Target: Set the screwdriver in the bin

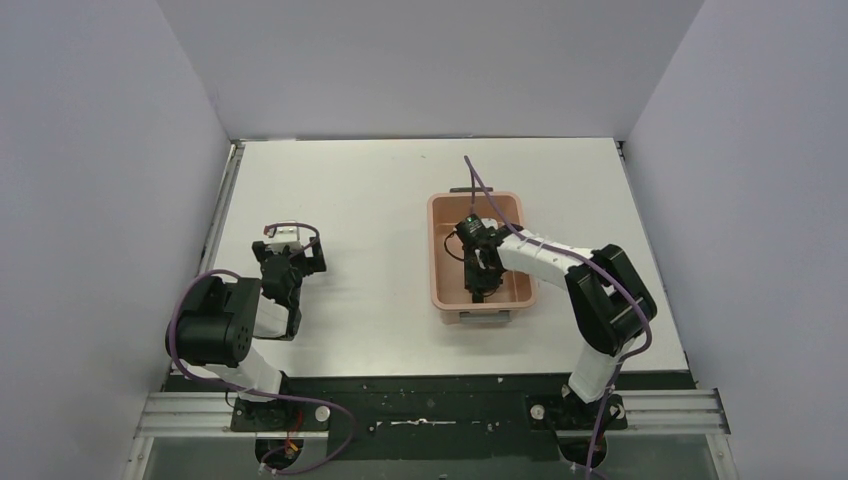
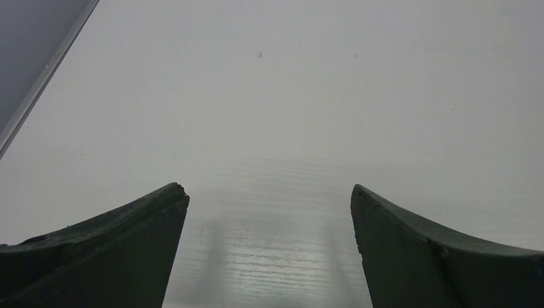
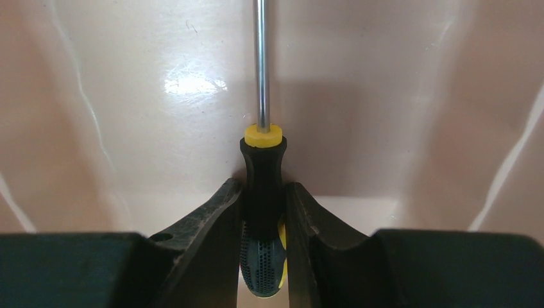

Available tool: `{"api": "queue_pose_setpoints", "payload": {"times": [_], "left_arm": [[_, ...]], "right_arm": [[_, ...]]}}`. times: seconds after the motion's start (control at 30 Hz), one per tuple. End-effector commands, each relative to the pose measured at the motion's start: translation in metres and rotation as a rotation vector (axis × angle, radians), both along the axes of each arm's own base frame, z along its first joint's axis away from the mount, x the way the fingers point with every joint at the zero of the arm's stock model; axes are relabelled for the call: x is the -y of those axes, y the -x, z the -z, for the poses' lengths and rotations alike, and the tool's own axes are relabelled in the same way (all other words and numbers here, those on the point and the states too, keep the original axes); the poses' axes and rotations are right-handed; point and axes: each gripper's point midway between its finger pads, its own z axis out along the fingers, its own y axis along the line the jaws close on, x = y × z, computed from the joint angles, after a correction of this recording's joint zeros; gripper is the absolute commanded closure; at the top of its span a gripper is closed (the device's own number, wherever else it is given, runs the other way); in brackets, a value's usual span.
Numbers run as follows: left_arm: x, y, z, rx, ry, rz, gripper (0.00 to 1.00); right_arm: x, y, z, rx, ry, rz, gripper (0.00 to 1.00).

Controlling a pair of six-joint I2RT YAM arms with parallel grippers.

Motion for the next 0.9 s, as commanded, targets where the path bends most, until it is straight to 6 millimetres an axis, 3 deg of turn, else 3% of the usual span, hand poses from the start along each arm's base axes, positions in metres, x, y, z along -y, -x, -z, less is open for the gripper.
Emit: {"api": "queue_pose_setpoints", "payload": {"times": [0.0, 0.2, 0.43, 0.57, 0.73, 0.8, 0.87], "left_arm": [[-0.001, -0.006, -0.013, 0.046, -0.004, -0.003, 0.03], [-0.001, -0.006, -0.013, 0.046, -0.004, -0.004, 0.03], [-0.001, -0.006, -0.012, 0.045, -0.004, -0.003, 0.03], [-0.001, -0.005, -0.012, 0.044, -0.005, -0.003, 0.03], [-0.001, -0.006, -0.012, 0.045, -0.004, -0.003, 0.03], [-0.001, -0.006, -0.012, 0.044, -0.005, -0.003, 0.03], [-0.001, -0.005, -0.012, 0.044, -0.004, -0.002, 0.03]], "right_arm": [[0.000, -0.018, -0.016, 0.098, -0.008, 0.032, 0.71], [-0.002, -0.027, -0.056, 0.173, 0.001, 0.030, 0.40], [-0.012, -0.036, -0.128, 0.329, -0.047, 0.029, 0.01], [-0.017, -0.042, -0.173, 0.432, -0.101, 0.007, 0.00], [-0.012, -0.057, -0.246, 0.668, -0.174, -0.043, 0.00], [0.001, -0.064, -0.272, 0.776, -0.181, -0.067, 0.00], [0.027, -0.068, -0.295, 0.895, -0.173, -0.043, 0.00]]}}
